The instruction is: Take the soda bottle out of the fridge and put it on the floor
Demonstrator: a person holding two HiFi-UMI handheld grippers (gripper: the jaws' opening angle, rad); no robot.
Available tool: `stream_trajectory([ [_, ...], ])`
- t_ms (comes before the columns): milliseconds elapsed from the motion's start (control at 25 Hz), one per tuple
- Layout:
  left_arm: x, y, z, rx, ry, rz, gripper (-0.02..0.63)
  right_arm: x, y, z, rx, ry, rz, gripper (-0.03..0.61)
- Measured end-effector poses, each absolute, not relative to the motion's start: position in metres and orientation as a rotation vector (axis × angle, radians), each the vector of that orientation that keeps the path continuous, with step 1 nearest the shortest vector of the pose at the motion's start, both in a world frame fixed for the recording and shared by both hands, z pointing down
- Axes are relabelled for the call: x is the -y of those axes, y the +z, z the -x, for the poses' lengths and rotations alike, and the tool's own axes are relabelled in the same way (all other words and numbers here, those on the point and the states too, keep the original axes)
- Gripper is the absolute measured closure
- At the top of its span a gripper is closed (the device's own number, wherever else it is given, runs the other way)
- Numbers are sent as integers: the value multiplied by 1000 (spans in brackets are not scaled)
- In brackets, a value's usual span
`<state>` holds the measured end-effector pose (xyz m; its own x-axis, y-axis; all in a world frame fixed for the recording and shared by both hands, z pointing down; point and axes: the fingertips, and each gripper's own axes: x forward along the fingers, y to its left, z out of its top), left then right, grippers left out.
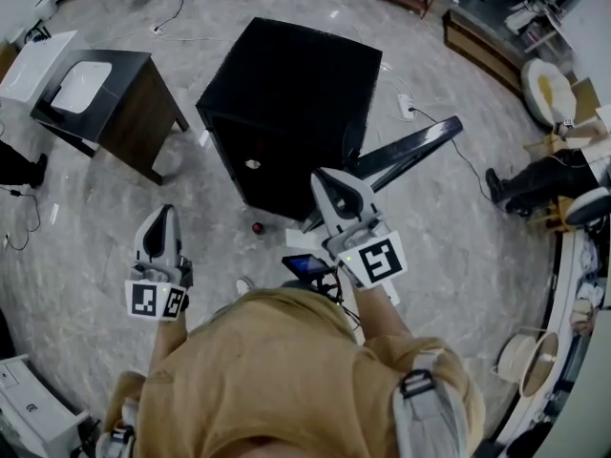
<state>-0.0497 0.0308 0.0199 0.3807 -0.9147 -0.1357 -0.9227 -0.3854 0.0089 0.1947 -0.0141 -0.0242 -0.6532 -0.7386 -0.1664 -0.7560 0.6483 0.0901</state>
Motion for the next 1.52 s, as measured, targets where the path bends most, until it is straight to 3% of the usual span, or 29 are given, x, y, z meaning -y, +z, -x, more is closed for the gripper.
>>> stream_trajectory([
  [520, -29, 26, 41, -1659, 162, 2589, 614, 13, 10, -185, -2822, 176, 1240, 572],
  [1160, -24, 45, 36, -1654, 119, 2638, 614, 8, 113, -297, -2944, 262, 1790, 572],
  [1520, -20, 40, 28, -1638, 128, 2636, 614, 22, 85, -299, -2786, 228, 1780, 577],
])
